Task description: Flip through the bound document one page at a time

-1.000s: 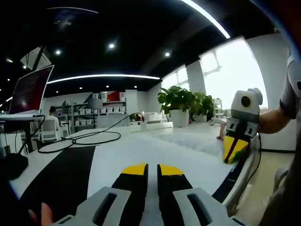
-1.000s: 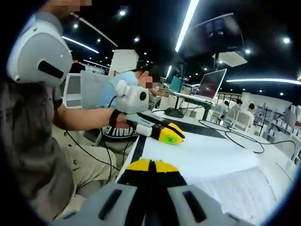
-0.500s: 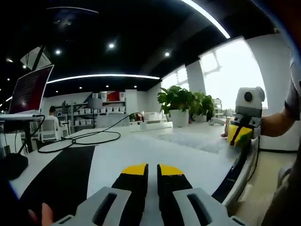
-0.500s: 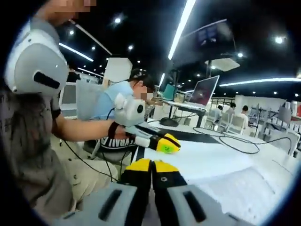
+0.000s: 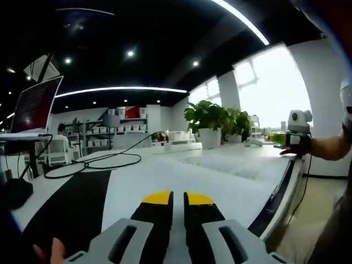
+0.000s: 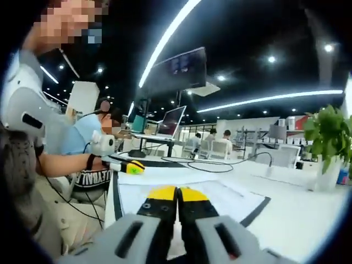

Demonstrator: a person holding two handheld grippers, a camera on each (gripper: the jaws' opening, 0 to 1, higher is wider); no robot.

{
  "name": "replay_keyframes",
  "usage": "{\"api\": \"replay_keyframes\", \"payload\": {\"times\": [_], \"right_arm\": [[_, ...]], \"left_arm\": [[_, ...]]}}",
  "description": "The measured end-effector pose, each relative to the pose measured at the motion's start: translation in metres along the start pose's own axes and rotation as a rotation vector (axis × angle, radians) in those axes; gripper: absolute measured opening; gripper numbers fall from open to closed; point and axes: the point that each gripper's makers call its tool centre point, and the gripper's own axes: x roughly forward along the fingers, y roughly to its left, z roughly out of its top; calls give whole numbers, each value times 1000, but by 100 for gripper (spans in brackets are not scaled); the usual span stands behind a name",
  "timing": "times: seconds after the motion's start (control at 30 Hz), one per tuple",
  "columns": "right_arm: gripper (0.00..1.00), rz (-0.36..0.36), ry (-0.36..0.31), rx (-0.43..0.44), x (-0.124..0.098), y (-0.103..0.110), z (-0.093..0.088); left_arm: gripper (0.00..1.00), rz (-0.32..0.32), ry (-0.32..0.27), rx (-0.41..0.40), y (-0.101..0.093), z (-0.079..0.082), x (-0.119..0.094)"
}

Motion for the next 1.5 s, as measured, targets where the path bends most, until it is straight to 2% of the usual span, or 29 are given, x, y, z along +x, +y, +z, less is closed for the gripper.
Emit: {"api": "replay_keyframes", "payload": {"times": [0.1,0.27,0.33,0.43,0.47,0.67,0.7,0.8,0.83,0.9,0.97,1.03,1.17,1.23,1.37,1.5], "right_arm": [[1,-56,-9,5,-11,-17,0],[1,-152,20,121,-12,-38,-5],[1,-178,26,172,-14,-45,-8],[1,-254,54,193,-17,-59,-16],[1,-267,73,192,-17,-61,-19],[1,-281,54,238,-17,-63,-17],[1,-282,48,244,-17,-64,-16],[1,-288,35,241,-18,-64,-14],[1,-289,34,238,-18,-63,-14],[1,-287,32,231,-18,-62,-13],[1,-283,30,227,-18,-59,-12],[1,-277,28,229,-18,-58,-12],[1,-265,17,226,-18,-55,-10],[1,-259,16,223,-18,-53,-9],[1,-252,-3,217,-20,-49,-5],[1,-249,-15,202,-20,-48,-3]], "left_arm": [[10,-2,12,-27,1,-1,0],[10,8,20,-12,0,-2,-1],[10,26,42,-47,1,-3,-2],[10,34,46,-51,-3,2,-5],[10,31,32,-53,-7,6,-5],[9,-20,-37,-77,-45,42,10],[10,-14,-36,-46,-49,48,14],[10,-17,-66,119,-67,66,24],[10,-45,-63,145,-80,69,28],[10,-123,-69,144,-106,72,34],[10,-194,-54,164,-131,70,40],[10,-254,-25,228,-150,63,45],[10,-373,102,329,-176,42,45],[10,-421,165,371,-184,33,43],[10,-452,211,384,-188,24,45],[10,-456,264,384,-186,9,46]]}}
